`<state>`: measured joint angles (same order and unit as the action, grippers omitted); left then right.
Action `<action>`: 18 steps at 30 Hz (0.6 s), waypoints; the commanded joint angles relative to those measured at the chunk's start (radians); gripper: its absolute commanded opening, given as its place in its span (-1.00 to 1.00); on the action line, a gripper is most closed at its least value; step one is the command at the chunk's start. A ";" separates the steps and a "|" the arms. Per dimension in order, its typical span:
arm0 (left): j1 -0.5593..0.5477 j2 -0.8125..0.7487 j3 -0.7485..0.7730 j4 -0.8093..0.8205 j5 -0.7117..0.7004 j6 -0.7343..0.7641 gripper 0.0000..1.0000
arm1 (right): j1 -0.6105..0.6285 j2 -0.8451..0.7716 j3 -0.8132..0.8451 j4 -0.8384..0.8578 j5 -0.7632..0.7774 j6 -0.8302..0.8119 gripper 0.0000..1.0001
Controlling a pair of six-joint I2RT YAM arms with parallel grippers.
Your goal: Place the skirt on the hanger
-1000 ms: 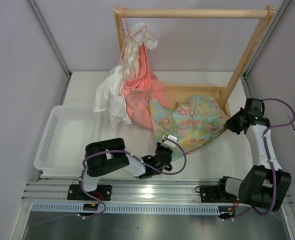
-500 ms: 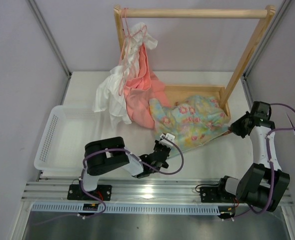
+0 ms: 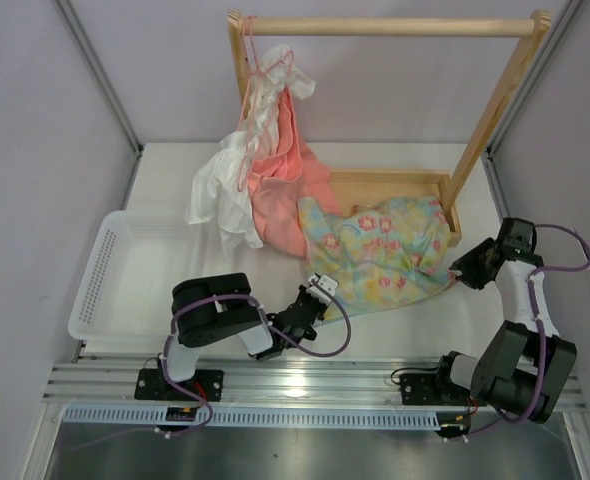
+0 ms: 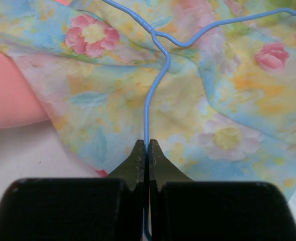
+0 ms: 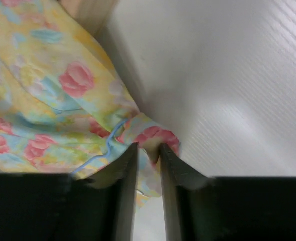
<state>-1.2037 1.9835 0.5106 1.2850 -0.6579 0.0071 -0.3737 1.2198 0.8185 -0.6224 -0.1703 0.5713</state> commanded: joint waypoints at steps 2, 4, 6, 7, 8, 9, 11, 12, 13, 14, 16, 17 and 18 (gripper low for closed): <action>0.004 0.000 0.009 0.278 0.053 -0.015 -1.00 | 0.024 -0.061 -0.061 0.053 0.006 0.018 -0.01; 0.004 -0.002 0.022 0.280 0.057 -0.010 -1.00 | 0.057 -0.089 -0.067 0.049 0.038 0.041 0.27; 0.004 -0.005 0.038 0.266 0.058 0.017 -1.00 | 0.135 -0.136 -0.076 0.046 0.054 0.065 0.37; 0.004 -0.005 0.043 0.261 0.063 0.024 -1.00 | 0.171 -0.150 -0.076 0.041 0.060 0.081 0.39; 0.004 -0.006 0.046 0.260 0.063 0.025 -1.00 | 0.211 -0.161 -0.076 0.035 0.074 0.113 0.39; 0.004 -0.006 0.051 0.254 0.066 0.025 -1.00 | 0.301 -0.187 -0.081 0.027 0.096 0.130 0.39; 0.004 -0.008 0.063 0.240 0.070 0.030 -1.00 | 0.369 -0.210 -0.094 0.013 0.162 0.169 0.39; 0.004 -0.008 0.071 0.231 0.070 0.033 -1.00 | 0.404 -0.223 -0.119 0.010 0.169 0.202 0.39; 0.004 -0.008 0.078 0.226 0.070 0.036 -1.00 | 0.421 -0.252 -0.136 0.012 0.169 0.217 0.39; 0.004 -0.009 0.081 0.220 0.066 0.037 -1.00 | 0.423 -0.269 -0.154 0.010 0.185 0.229 0.39; 0.004 -0.012 0.088 0.211 0.063 0.042 -1.00 | 0.420 -0.316 -0.186 -0.006 0.242 0.249 0.40; 0.004 -0.014 0.094 0.200 0.063 0.041 -1.00 | 0.421 -0.334 -0.193 -0.026 0.255 0.257 0.39; 0.004 -0.017 0.092 0.195 0.060 0.042 -1.00 | 0.421 -0.354 -0.197 -0.033 0.264 0.271 0.40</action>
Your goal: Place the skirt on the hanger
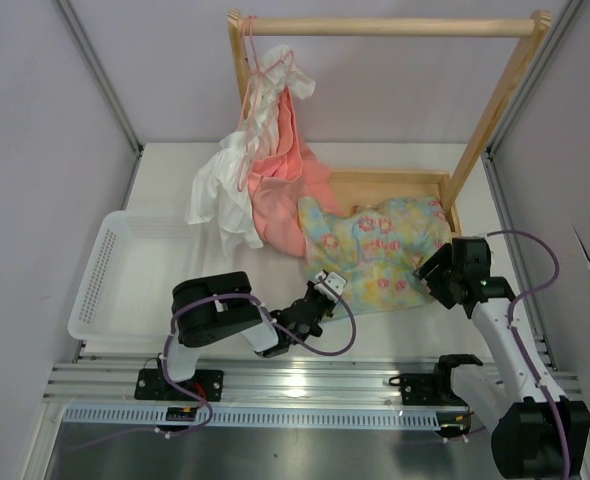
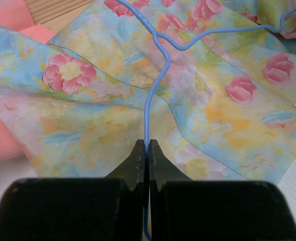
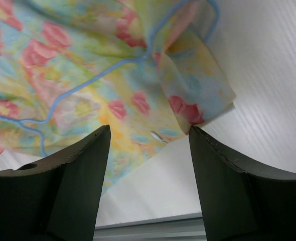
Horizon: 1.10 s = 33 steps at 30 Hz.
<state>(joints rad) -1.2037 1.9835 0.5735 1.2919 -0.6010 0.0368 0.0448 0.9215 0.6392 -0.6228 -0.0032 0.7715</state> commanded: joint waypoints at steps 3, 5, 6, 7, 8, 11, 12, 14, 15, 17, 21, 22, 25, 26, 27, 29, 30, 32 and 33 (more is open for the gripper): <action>0.004 -0.017 0.039 0.176 -0.009 0.014 -1.00 | 0.003 -0.136 -0.010 -0.067 0.132 0.097 0.39; 0.004 -0.015 0.048 0.173 -0.011 0.018 -1.00 | 0.004 -0.186 0.017 -0.092 0.187 0.107 0.40; 0.004 -0.017 0.046 0.170 -0.011 0.018 -1.00 | 0.004 -0.197 0.025 -0.112 0.213 0.104 0.40; 0.004 -0.015 0.048 0.170 -0.013 0.018 -1.00 | 0.004 -0.205 0.034 -0.124 0.244 0.101 0.40; 0.004 -0.014 0.048 0.168 -0.014 0.017 -1.00 | 0.003 -0.210 0.046 -0.132 0.273 0.097 0.43; 0.004 -0.015 0.051 0.168 -0.019 0.017 -1.00 | -0.019 -0.187 0.063 -0.146 0.306 0.074 0.47; 0.004 -0.015 0.049 0.168 -0.019 0.018 -1.00 | -0.020 -0.167 0.054 -0.120 0.236 0.063 0.45; 0.004 -0.012 0.051 0.170 -0.020 0.023 -1.00 | -0.011 -0.138 0.039 -0.081 0.172 0.080 0.40; 0.004 -0.011 0.054 0.170 -0.022 0.028 -1.00 | 0.021 -0.116 0.008 -0.066 0.139 0.093 0.31; 0.004 -0.008 0.057 0.173 -0.022 0.028 -1.00 | 0.078 -0.116 -0.033 -0.031 0.150 0.162 0.28; 0.004 -0.008 0.055 0.175 -0.022 0.029 -1.00 | 0.188 -0.124 -0.136 0.040 0.151 0.260 0.23; 0.004 -0.008 0.054 0.175 -0.023 0.029 -1.00 | 0.217 -0.110 -0.157 0.069 0.149 0.271 0.23; 0.004 -0.011 0.051 0.175 -0.025 0.034 -1.00 | 0.260 -0.063 -0.161 0.093 0.157 0.298 0.21; 0.004 -0.012 0.051 0.175 -0.025 0.035 -1.00 | 0.274 -0.053 -0.159 0.104 0.163 0.299 0.18; 0.004 -0.014 0.051 0.176 -0.026 0.037 -1.00 | 0.286 -0.043 -0.159 0.110 0.169 0.308 0.15; 0.004 -0.014 0.052 0.175 -0.025 0.038 -1.00 | 0.316 -0.013 -0.165 0.136 0.174 0.318 0.15; 0.004 -0.015 0.052 0.176 -0.026 0.038 -1.00 | 0.334 0.008 -0.174 0.146 0.170 0.330 0.15; 0.004 -0.017 0.054 0.176 -0.025 0.041 -1.00 | 0.357 0.028 -0.179 0.164 0.177 0.344 0.14; 0.004 -0.017 0.054 0.176 -0.026 0.043 -1.00 | 0.371 0.034 -0.182 0.169 0.184 0.350 0.14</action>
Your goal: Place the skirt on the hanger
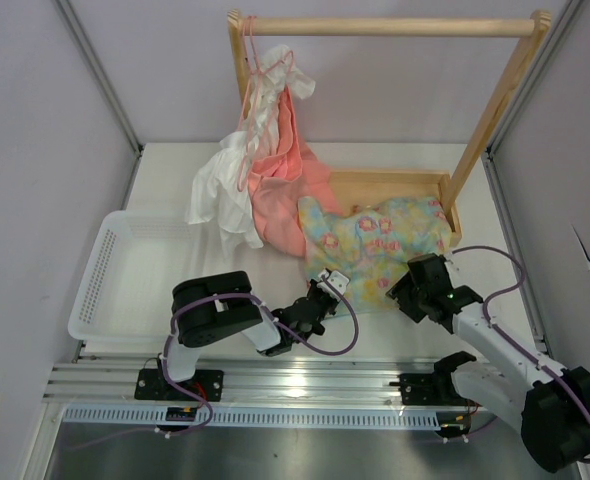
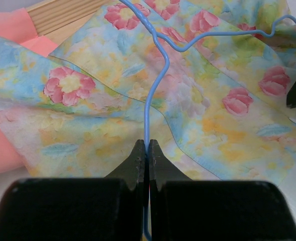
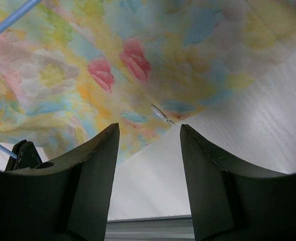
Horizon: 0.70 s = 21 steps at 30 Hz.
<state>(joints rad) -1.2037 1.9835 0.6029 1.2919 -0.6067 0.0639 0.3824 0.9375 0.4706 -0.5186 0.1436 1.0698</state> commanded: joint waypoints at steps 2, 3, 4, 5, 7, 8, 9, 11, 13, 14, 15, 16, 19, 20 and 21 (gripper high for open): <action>0.006 -0.018 0.026 0.176 -0.019 0.019 -1.00 | 0.058 0.035 -0.018 0.075 0.042 0.067 0.15; 0.004 -0.021 0.028 0.175 -0.022 0.022 -1.00 | 0.061 0.037 -0.020 0.078 0.040 0.070 0.14; 0.004 -0.022 0.025 0.175 -0.021 0.020 -1.00 | 0.067 0.038 -0.020 0.080 0.039 0.076 0.14; 0.004 -0.022 0.024 0.175 -0.021 0.022 -1.00 | 0.076 0.038 -0.020 0.084 0.039 0.078 0.14; 0.004 -0.023 0.026 0.173 -0.022 0.022 -1.00 | 0.084 0.037 -0.024 0.091 0.036 0.084 0.15; 0.004 -0.025 0.024 0.173 -0.022 0.024 -1.00 | 0.085 0.038 -0.030 0.095 0.036 0.088 0.15; 0.004 -0.025 0.026 0.173 -0.022 0.024 -1.00 | 0.087 0.040 -0.036 0.104 0.031 0.091 0.15; 0.004 -0.025 0.024 0.173 -0.024 0.022 -1.00 | 0.087 0.046 -0.049 0.132 0.019 0.104 0.11; 0.004 -0.025 0.024 0.172 -0.024 0.020 -1.00 | 0.093 0.060 -0.062 0.150 0.008 0.114 0.10; 0.004 -0.025 0.024 0.170 -0.024 0.020 -1.00 | 0.096 0.066 -0.064 0.161 0.011 0.117 0.10; 0.004 -0.025 0.024 0.168 -0.025 0.020 -1.00 | 0.101 0.079 -0.067 0.167 0.013 0.119 0.08; 0.004 -0.026 0.023 0.168 -0.024 0.022 -1.00 | 0.102 0.086 -0.067 0.179 0.010 0.119 0.05; 0.004 -0.028 0.023 0.167 -0.024 0.025 -1.00 | 0.107 0.101 -0.070 0.198 0.013 0.127 0.00; 0.004 -0.028 0.024 0.167 -0.025 0.024 -1.00 | 0.108 0.106 -0.070 0.204 0.016 0.127 -0.03; 0.004 -0.028 0.024 0.164 -0.024 0.024 -1.00 | 0.110 0.112 -0.070 0.207 0.017 0.125 -0.04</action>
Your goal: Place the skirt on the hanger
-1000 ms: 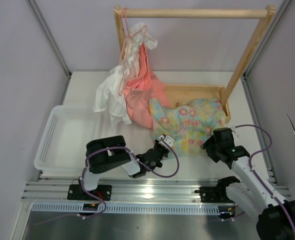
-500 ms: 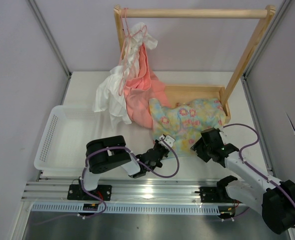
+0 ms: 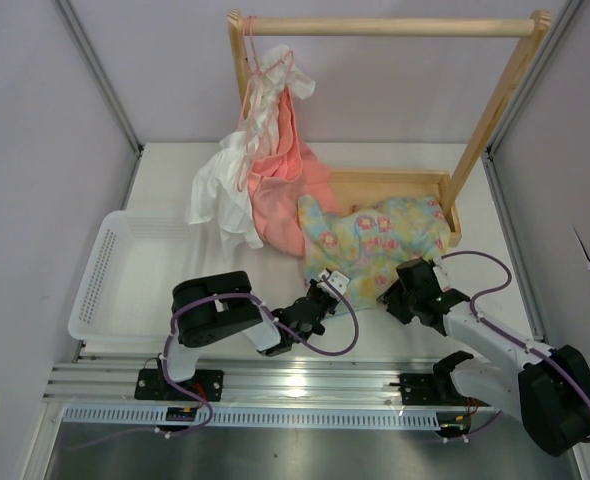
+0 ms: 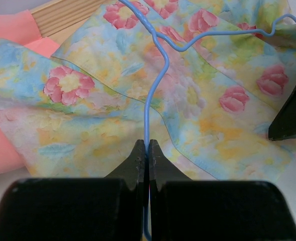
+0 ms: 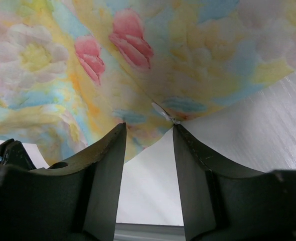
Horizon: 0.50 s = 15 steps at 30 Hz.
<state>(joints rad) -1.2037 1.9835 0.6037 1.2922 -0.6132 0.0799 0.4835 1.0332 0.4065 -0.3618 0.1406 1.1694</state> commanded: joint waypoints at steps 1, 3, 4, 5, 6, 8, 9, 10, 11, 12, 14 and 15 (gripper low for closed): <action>0.004 -0.026 0.027 0.163 -0.016 0.004 -1.00 | 0.010 0.027 0.000 0.047 0.025 0.023 -0.06; 0.004 -0.028 0.025 0.160 -0.014 0.004 -1.00 | 0.012 0.033 0.000 0.049 0.034 0.021 -0.12; 0.004 -0.028 0.027 0.160 -0.014 0.004 -1.00 | 0.010 0.037 -0.003 0.049 0.040 0.021 -0.18; 0.004 -0.028 0.028 0.160 -0.013 0.004 -1.00 | 0.012 0.039 -0.005 0.052 0.053 0.019 -0.23; 0.004 -0.028 0.031 0.159 -0.013 0.006 -1.00 | 0.012 0.042 -0.003 0.052 0.056 0.013 -0.30; 0.004 -0.029 0.031 0.159 -0.011 0.008 -1.00 | 0.012 0.047 0.008 0.038 0.074 -0.005 -0.56; 0.004 -0.029 0.028 0.160 -0.010 0.008 -1.00 | 0.012 0.045 0.012 0.029 0.080 -0.013 -0.65; 0.004 -0.029 0.028 0.162 -0.010 0.011 -1.00 | 0.010 0.042 0.020 0.011 0.091 -0.031 -0.80; 0.004 -0.031 0.027 0.167 -0.011 0.012 -1.00 | 0.010 0.033 0.037 -0.002 0.099 -0.043 -0.84; 0.006 -0.031 0.025 0.167 -0.011 0.014 -1.00 | 0.010 0.027 0.047 -0.014 0.108 -0.054 -0.89; 0.006 -0.026 0.025 0.170 -0.016 0.017 -1.00 | 0.010 0.007 0.074 -0.072 0.122 -0.088 -1.00; 0.007 -0.023 0.025 0.177 -0.016 0.020 -1.00 | 0.006 -0.022 0.096 -0.092 0.128 -0.099 -1.00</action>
<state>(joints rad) -1.2034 1.9835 0.6064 1.2922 -0.6174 0.0818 0.4900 1.0637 0.4286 -0.3801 0.1913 1.1236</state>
